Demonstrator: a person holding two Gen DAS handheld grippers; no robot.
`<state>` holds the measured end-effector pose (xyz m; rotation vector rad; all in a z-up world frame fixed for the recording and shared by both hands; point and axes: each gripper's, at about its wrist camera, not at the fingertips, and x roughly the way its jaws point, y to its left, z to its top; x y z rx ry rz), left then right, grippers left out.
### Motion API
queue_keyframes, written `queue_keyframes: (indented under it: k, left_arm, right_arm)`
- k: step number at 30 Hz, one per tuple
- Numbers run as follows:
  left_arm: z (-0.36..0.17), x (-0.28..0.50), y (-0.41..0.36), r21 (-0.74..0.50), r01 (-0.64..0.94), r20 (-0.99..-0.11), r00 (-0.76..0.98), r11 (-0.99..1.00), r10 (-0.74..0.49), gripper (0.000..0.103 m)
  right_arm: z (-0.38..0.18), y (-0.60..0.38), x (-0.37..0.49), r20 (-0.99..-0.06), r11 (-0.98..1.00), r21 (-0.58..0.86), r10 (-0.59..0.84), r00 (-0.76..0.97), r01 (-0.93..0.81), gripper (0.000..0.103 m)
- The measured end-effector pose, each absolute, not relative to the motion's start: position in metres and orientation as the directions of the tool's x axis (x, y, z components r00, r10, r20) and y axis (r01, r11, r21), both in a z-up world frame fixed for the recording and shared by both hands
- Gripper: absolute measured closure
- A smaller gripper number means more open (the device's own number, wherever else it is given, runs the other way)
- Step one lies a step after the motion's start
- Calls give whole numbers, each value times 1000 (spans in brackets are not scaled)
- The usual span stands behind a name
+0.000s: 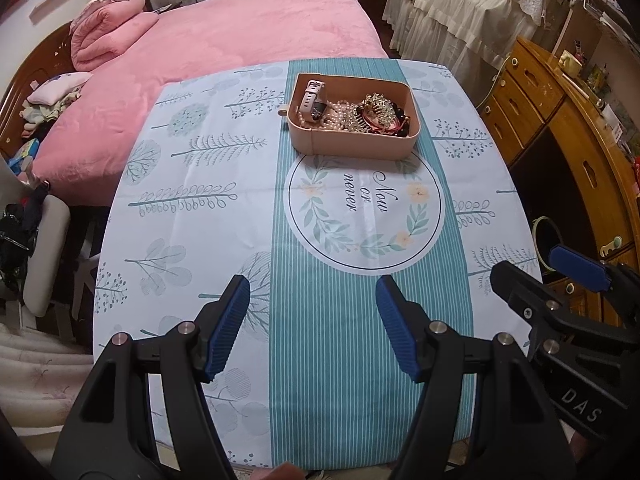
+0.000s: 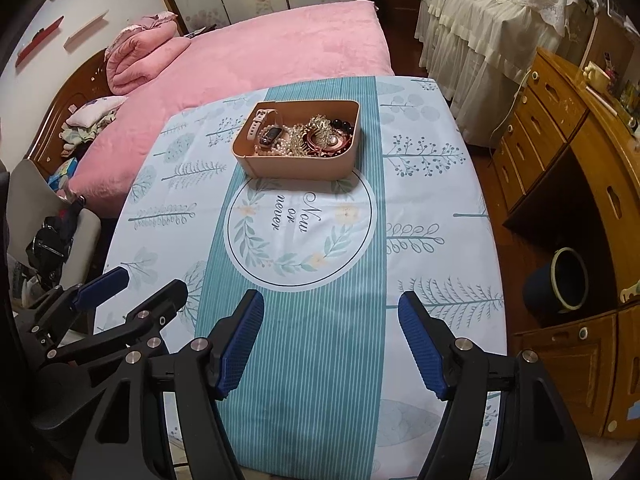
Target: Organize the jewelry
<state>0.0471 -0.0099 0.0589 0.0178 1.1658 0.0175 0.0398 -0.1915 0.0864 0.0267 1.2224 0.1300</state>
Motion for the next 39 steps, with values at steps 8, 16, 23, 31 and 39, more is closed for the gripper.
queue_keyframes:
  k: [8, 16, 23, 31, 39]
  left_arm:
    - [58, 47, -9, 26, -5, -920, 391, 1000, 26, 40]
    - [55, 47, -6, 29, -7, -922, 387, 1000, 29, 40]
    - [49, 50, -2, 20, -12, -929, 368, 1000, 23, 40]
    - [48, 53, 2, 21, -14, -931, 365, 1000, 25, 40]
    - [48, 55, 4, 20, -15, -932, 362, 1000, 24, 40]
  right_arm:
    - [86, -191, 41, -936, 993, 85, 109, 335, -85, 32]
    - [86, -189, 41, -937, 993, 82, 106, 334, -85, 32]
    - [81, -186, 44, -942, 993, 76, 101, 321, -89, 32]
    - [76, -182, 49, -942, 992, 78, 105, 318, -96, 32]
    - [75, -181, 51, -943, 992, 81, 107, 314, -95, 32]
